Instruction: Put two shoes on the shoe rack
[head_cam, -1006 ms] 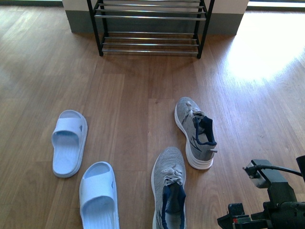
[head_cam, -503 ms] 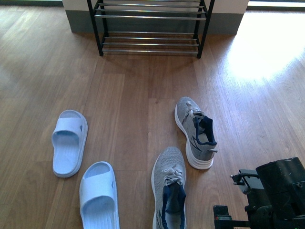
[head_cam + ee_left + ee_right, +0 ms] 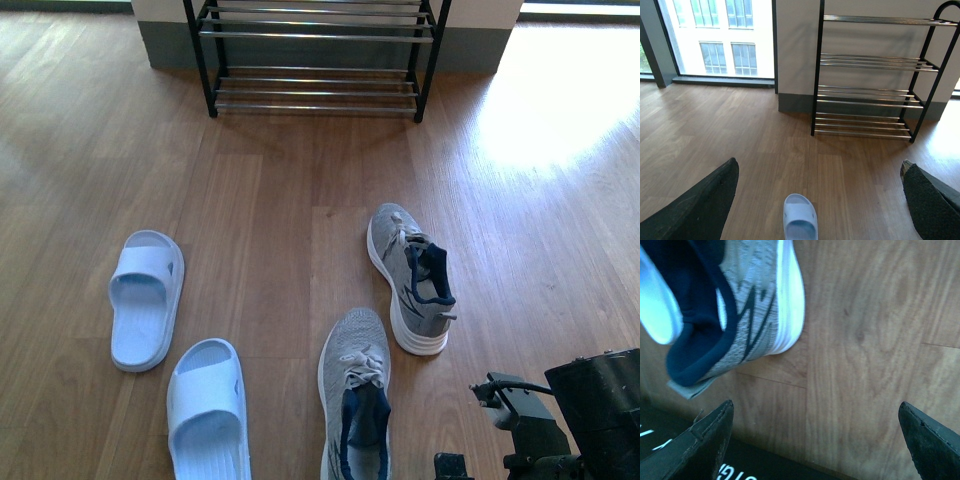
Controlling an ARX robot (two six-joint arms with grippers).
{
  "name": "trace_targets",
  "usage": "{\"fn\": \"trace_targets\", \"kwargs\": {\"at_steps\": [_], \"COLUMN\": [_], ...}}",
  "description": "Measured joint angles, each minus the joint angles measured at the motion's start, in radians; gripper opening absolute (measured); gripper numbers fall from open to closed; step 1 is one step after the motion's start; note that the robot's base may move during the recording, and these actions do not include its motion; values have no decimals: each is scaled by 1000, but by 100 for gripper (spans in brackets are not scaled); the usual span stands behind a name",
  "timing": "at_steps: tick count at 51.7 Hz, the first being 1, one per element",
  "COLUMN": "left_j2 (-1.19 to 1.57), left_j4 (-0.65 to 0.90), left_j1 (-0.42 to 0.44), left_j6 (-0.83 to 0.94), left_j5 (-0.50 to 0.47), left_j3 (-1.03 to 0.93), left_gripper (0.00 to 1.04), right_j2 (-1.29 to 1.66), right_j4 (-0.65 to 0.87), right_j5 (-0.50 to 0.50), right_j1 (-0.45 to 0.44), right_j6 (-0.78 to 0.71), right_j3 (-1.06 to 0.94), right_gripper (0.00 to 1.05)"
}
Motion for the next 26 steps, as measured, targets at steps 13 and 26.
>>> {"fn": "trace_targets", "kwargs": {"at_steps": [13,26], "left_j2": [0,0], "left_j4": [0,0], "left_j1": [0,0], "left_j6": [0,0], "left_j5": [0,0], "left_j3": [0,0], "left_gripper": [95,95], "right_j2": [-32,-32], "right_j4": [-42,-27], "right_j5": [-58,-60], "right_j1": [-9,-16], "right_j6": [-3,-2], "right_j3": [40,39], "right_gripper": [96,96]}}
